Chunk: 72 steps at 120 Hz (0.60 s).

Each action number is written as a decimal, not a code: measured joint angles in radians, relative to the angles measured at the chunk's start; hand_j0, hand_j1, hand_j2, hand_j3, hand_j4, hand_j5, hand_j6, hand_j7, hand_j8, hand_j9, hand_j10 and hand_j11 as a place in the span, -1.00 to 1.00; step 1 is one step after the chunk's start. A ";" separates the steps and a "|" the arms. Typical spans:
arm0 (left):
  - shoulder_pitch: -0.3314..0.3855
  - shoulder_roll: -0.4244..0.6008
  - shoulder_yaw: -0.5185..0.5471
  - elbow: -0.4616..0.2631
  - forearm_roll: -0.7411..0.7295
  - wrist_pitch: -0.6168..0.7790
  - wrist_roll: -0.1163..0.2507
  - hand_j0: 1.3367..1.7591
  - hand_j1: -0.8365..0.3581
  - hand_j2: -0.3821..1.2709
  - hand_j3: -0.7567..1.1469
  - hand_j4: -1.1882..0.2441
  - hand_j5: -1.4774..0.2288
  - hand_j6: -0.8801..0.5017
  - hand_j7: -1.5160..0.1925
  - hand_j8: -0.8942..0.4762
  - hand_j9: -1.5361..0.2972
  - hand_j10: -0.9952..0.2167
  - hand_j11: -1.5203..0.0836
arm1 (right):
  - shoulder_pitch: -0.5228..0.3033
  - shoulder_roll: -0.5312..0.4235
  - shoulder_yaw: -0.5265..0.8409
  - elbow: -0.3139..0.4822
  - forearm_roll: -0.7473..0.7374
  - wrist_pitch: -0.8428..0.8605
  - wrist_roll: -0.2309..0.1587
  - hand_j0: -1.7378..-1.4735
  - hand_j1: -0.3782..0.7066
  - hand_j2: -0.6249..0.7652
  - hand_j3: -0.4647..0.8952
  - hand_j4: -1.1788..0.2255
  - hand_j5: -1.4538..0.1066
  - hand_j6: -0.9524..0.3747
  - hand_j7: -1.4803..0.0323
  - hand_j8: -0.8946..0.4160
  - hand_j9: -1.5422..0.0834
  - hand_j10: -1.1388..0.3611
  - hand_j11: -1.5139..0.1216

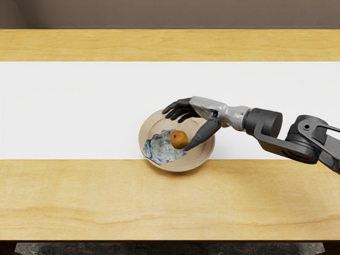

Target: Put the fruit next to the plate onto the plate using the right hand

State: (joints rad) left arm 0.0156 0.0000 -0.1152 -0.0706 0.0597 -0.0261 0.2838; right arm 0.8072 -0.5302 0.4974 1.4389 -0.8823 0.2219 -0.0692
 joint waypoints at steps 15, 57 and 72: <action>0.000 0.000 0.000 0.000 0.000 0.000 0.000 0.52 0.98 -0.54 -0.20 0.66 0.73 0.27 0.77 0.30 0.67 0.64 0.89 | -0.001 -0.019 0.004 0.000 0.000 0.010 -0.013 -0.40 -0.57 -0.08 -0.32 0.41 0.55 0.15 0.64 0.12 0.60 0.29 0.56; 0.000 0.000 0.000 0.000 -0.002 0.000 0.000 0.52 0.98 -0.54 -0.21 0.66 0.73 0.27 0.77 0.30 0.67 0.64 0.89 | 0.028 -0.272 0.128 -0.003 0.379 0.345 -0.350 -0.40 -0.86 -0.10 -0.32 0.61 0.79 0.37 0.88 0.30 0.83 0.46 0.78; 0.000 0.000 0.000 0.000 -0.003 0.000 0.000 0.52 0.98 -0.54 -0.21 0.66 0.73 0.27 0.77 0.30 0.67 0.64 0.89 | 0.028 -0.374 0.166 -0.006 0.617 0.376 -0.473 -0.40 -0.89 -0.10 -0.32 0.63 0.81 0.39 0.91 0.32 0.85 0.48 0.80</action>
State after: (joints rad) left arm 0.0153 0.0000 -0.1156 -0.0707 0.0569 -0.0261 0.2837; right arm 0.8356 -0.9037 0.6629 1.4334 -0.2658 0.5978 -0.5422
